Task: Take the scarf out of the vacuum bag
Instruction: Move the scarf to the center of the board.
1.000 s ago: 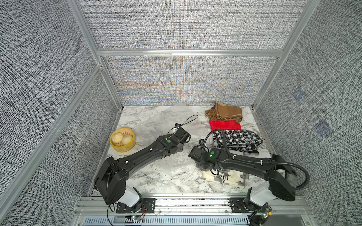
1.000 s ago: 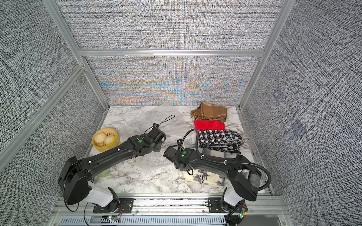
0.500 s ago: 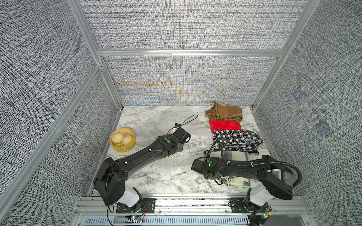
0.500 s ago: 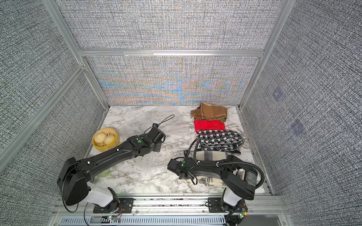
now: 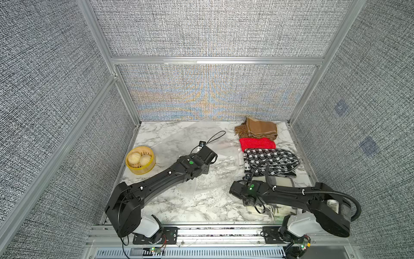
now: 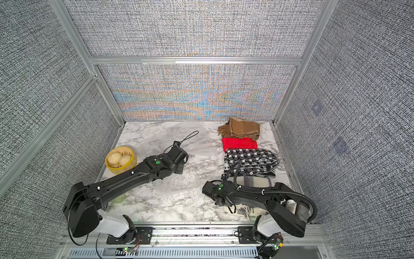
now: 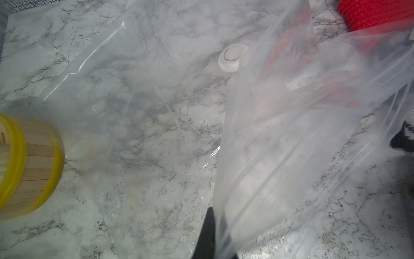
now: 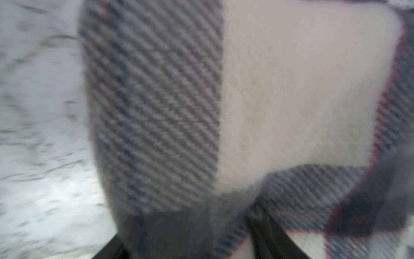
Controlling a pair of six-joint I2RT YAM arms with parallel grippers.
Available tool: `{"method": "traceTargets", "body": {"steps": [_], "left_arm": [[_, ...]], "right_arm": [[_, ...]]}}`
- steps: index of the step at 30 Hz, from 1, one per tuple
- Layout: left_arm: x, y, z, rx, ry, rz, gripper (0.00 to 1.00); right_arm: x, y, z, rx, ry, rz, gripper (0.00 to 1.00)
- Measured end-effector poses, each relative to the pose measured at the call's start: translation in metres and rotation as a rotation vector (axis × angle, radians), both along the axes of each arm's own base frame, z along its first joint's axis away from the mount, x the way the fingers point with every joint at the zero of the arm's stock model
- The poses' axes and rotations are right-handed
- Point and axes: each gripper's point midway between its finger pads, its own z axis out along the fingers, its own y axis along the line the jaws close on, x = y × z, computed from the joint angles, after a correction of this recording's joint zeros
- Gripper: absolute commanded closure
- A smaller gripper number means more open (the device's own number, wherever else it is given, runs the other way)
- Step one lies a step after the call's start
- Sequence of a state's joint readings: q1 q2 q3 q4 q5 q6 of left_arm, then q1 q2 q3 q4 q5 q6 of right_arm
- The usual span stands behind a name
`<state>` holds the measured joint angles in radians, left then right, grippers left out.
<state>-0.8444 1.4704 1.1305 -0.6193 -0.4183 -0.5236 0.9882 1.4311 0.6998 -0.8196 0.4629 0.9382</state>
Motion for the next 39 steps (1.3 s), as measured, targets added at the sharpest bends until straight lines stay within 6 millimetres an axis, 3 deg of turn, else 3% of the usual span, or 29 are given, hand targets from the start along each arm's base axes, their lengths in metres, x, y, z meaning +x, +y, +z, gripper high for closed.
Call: {"method": "traceTargets", "body": {"steps": [10, 16, 20, 23, 29, 32, 34, 39], "left_arm": [[0.0, 0.0, -0.001, -0.001, 0.003, -0.001, 1.0], [0.0, 0.0, -0.001, -0.001, 0.003, -0.001, 1.0], [0.0, 0.0, -0.001, -0.001, 0.003, -0.001, 1.0], [-0.003, 0.001, -0.001, -0.005, 0.005, -0.004, 1.0], [-0.007, 0.003, 0.006, -0.033, -0.008, -0.01, 1.0], [-0.009, 0.0, 0.008, -0.06, -0.006, -0.022, 1.0], [-0.01, -0.002, 0.008, -0.074, -0.003, -0.029, 1.0], [-0.01, -0.004, 0.009, -0.088, -0.006, -0.034, 1.0]], "right_arm": [[0.008, -0.008, -0.003, 0.026, 0.009, -0.026, 0.34], [0.009, 0.001, 0.005, 0.057, -0.009, 0.025, 0.2], [0.014, 0.022, 0.039, 0.12, -0.096, 0.087, 0.13], [0.021, 0.03, 0.066, 0.163, -0.156, 0.093, 0.01], [0.031, 0.036, 0.098, 0.206, -0.244, 0.12, 0.01], [0.048, 0.05, 0.108, 0.269, -0.292, 0.164, 0.02], [0.07, 0.054, 0.113, 0.325, -0.322, 0.143, 0.05], [0.13, 0.075, 0.124, 0.476, -0.353, 0.116, 0.27]]}}
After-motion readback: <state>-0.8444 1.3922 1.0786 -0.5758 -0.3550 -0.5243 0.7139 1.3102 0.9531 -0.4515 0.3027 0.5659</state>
